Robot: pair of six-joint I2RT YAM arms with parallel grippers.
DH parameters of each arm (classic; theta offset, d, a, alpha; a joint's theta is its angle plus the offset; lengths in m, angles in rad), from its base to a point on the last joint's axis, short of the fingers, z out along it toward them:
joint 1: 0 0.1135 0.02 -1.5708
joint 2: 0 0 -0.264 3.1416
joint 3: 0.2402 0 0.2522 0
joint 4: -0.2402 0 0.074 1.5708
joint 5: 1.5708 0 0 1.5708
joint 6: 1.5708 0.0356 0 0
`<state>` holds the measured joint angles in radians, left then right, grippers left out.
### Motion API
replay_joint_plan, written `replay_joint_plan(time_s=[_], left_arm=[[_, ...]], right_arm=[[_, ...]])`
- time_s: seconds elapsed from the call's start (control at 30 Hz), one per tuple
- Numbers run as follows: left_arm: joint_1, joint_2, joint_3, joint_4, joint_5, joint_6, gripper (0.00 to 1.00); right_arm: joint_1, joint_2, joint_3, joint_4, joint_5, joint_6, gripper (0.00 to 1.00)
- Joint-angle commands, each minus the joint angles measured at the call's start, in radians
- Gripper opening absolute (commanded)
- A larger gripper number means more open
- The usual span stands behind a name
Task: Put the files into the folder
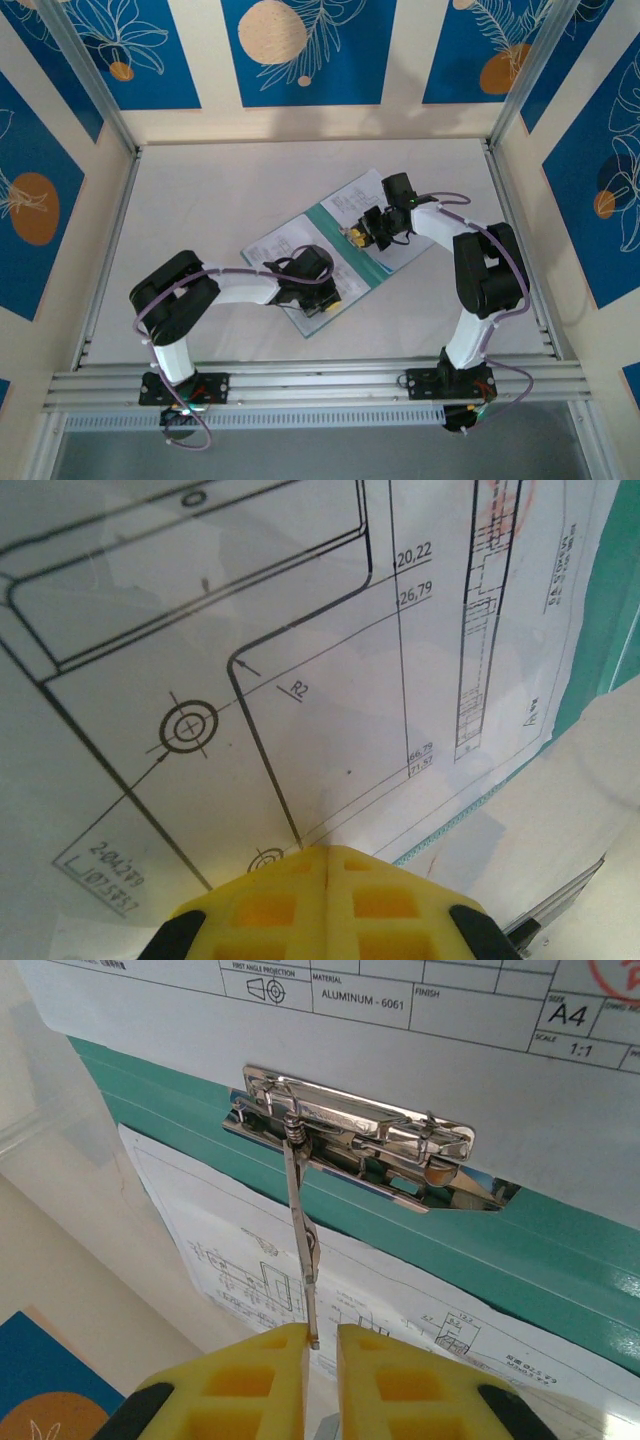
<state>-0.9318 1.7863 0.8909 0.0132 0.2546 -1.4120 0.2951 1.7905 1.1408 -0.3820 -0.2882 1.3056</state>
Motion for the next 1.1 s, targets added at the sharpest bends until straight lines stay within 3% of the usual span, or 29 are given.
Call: replay_joint_plan(time_s=[0.0, 0.43, 1.07], left_arm=[[-0.008, 0.016, -0.006, -0.070, -0.015, 0.008, 0.00], [-0.007, 0.011, -0.009, -0.073, -0.018, 0.008, 0.00], [-0.004, -0.013, -0.034, -0.087, -0.030, -0.002, 0.00]], right_arm=[[0.006, 0.023, 0.027, -0.028, 0.005, -0.018, 0.16], [0.007, 0.035, 0.025, -0.046, 0.042, -0.070, 0.11], [-0.010, 0.005, -0.121, 0.023, 0.131, -0.144, 0.00]])
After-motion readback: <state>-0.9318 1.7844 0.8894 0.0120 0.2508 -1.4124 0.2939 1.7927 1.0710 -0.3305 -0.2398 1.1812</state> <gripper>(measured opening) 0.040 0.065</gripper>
